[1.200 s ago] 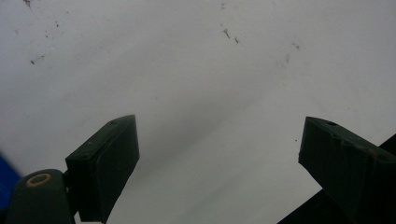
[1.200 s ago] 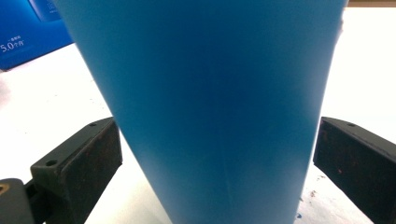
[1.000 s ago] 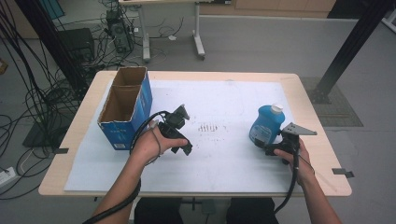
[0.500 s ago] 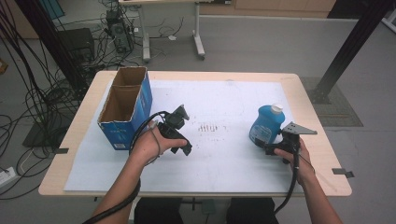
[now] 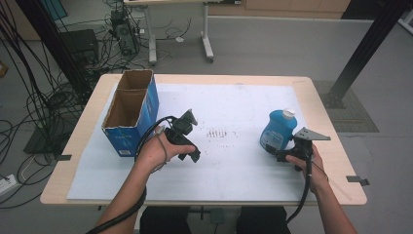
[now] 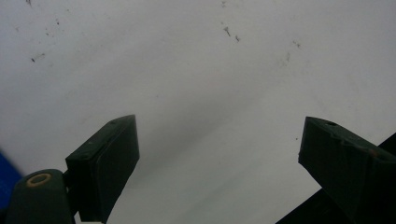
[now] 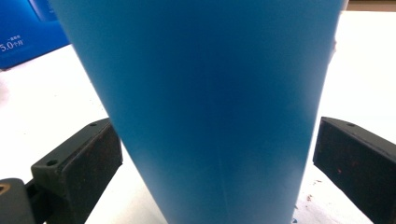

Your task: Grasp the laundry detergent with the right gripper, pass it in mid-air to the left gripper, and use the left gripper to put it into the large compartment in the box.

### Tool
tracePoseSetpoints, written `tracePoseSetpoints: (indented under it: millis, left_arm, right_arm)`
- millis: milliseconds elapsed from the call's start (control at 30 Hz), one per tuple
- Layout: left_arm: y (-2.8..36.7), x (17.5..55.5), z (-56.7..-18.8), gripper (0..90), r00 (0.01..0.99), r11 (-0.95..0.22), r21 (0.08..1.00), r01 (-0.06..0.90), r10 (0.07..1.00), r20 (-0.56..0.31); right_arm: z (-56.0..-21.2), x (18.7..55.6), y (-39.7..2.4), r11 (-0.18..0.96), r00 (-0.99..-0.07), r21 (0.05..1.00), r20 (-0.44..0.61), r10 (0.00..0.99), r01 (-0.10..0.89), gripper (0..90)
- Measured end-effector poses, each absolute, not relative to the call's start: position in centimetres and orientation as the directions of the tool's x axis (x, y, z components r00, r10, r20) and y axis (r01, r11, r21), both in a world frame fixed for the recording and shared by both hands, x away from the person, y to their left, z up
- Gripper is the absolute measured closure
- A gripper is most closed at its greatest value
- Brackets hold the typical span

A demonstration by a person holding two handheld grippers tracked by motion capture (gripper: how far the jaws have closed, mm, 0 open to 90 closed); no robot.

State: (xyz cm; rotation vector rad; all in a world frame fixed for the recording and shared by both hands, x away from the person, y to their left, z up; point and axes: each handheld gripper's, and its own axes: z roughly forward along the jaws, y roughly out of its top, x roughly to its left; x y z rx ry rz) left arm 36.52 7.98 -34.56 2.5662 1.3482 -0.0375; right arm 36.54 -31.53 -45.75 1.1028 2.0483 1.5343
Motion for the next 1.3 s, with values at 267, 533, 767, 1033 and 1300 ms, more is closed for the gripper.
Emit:
tracePoseSetpoints:
  millis: [267,533,767,1033,1300]
  left_arm:
    - [7.93,36.50,-34.56,12.6,0.572,-0.544,0.199,0.815,0.810,-0.131]
    - [7.92,36.56,-34.51,12.7,0.575,-0.547,0.197,0.813,0.807,-0.132]
    - [7.97,36.57,-34.61,12.7,0.575,-0.547,0.197,0.814,0.808,-0.132]
    - [7.83,36.67,-34.63,12.7,0.576,-0.548,0.196,0.813,0.807,-0.133]
    - [7.76,36.77,-34.55,12.7,0.577,-0.550,0.196,0.812,0.806,-0.132]
  right_arm:
    - [-45.79,36.57,-31.51,0.106,-0.634,0.921,0.171,0.754,0.374,1.0]
    - [-45.75,36.58,-31.39,0.109,-0.642,0.924,0.166,0.749,0.367,0.9]
    - [-45.72,36.61,-31.39,0.105,-0.645,0.928,0.163,0.746,0.356,0.6]
    - [-45.78,36.82,-31.32,0.102,-0.647,0.932,0.161,0.745,0.349,0.7]
    - [-45.56,37.00,-31.24,0.096,-0.648,0.937,0.156,0.745,0.337,1.3]
